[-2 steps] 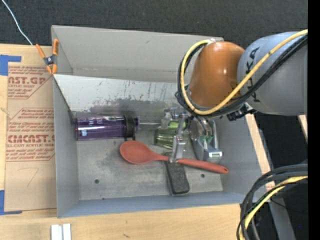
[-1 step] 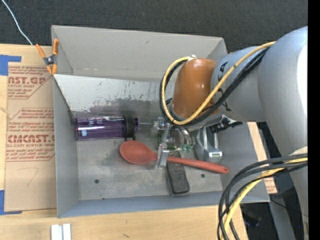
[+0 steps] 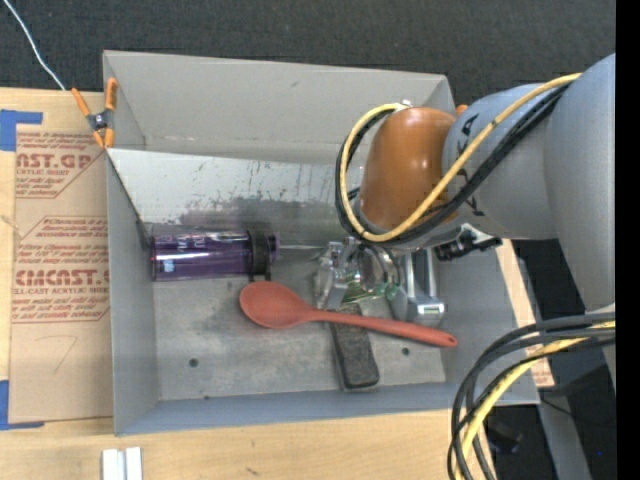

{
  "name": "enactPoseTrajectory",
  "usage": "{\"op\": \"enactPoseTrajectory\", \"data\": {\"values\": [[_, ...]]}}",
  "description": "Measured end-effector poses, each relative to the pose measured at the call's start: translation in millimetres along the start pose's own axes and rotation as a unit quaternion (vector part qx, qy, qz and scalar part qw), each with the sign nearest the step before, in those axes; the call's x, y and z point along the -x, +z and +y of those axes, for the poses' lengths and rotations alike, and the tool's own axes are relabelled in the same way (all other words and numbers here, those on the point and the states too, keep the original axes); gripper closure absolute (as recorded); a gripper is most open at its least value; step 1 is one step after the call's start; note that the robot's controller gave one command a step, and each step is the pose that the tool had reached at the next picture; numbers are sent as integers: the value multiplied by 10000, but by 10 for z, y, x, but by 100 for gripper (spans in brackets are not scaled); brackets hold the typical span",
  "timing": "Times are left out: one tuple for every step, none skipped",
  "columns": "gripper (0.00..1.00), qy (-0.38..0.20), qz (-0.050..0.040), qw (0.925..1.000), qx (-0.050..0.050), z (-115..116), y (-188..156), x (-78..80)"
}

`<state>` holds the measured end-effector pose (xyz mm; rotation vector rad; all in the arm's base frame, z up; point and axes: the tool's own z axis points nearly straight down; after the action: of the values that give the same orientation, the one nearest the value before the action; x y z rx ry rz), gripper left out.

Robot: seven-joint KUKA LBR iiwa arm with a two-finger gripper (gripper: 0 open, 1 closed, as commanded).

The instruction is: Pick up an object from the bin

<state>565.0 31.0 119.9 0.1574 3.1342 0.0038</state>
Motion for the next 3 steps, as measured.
{"op": "enactPoseTrajectory", "data": {"values": [[0,0,1,10000,1,0,0,0],[100,1,1,10000,1,0,0,0],[0,2,1,10000,2,0,0,0]]}}
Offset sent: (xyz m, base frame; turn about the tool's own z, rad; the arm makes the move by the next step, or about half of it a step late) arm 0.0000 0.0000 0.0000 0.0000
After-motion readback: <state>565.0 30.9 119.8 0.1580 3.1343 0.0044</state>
